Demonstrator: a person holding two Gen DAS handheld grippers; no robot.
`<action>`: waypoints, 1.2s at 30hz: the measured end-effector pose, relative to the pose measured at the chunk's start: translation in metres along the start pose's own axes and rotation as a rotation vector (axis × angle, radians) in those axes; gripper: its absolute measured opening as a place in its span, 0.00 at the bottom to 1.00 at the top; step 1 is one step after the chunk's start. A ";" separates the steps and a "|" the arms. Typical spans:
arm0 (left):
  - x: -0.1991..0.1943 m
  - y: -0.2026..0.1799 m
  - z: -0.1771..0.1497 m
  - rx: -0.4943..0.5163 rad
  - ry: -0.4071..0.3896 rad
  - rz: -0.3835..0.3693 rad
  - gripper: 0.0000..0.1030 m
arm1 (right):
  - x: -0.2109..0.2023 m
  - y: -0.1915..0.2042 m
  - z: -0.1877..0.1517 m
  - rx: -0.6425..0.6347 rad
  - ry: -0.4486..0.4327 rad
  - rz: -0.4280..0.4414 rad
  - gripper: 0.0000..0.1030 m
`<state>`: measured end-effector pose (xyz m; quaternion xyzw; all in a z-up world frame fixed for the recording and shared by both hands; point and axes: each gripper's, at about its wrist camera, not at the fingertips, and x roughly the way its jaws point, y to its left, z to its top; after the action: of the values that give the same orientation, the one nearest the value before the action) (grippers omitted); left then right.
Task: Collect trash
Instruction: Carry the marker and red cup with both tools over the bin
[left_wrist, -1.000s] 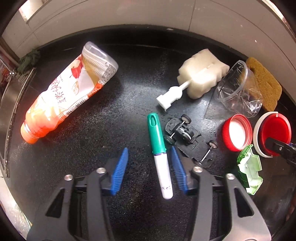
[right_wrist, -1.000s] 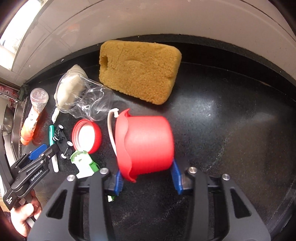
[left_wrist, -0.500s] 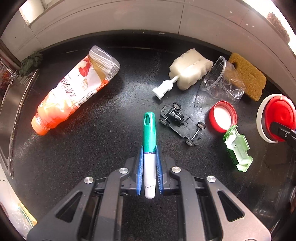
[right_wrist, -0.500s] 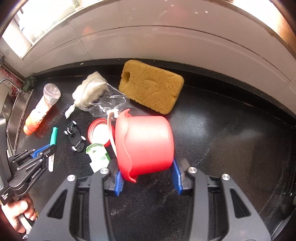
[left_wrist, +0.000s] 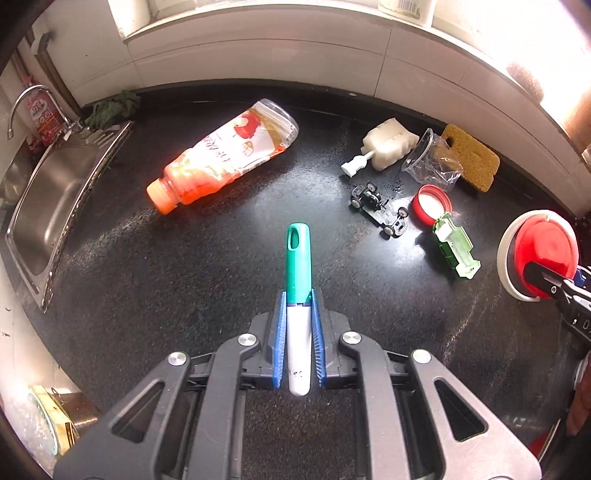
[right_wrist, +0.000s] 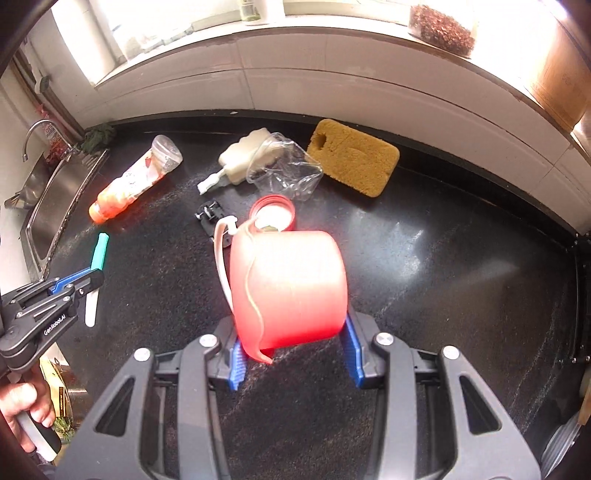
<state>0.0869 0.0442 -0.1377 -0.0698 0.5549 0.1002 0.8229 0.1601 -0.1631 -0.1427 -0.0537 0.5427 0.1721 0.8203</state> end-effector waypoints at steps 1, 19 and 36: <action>-0.005 0.006 -0.006 -0.009 -0.004 0.000 0.12 | -0.003 0.008 -0.003 -0.017 -0.003 0.005 0.41; -0.092 0.221 -0.179 -0.440 -0.048 0.168 0.12 | -0.019 0.312 -0.098 -0.541 0.058 0.354 0.41; 0.013 0.363 -0.381 -0.754 0.033 0.073 0.12 | 0.091 0.531 -0.229 -0.759 0.310 0.458 0.41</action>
<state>-0.3386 0.3113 -0.2936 -0.3494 0.4943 0.3255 0.7264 -0.1884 0.2903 -0.2655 -0.2537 0.5556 0.5250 0.5928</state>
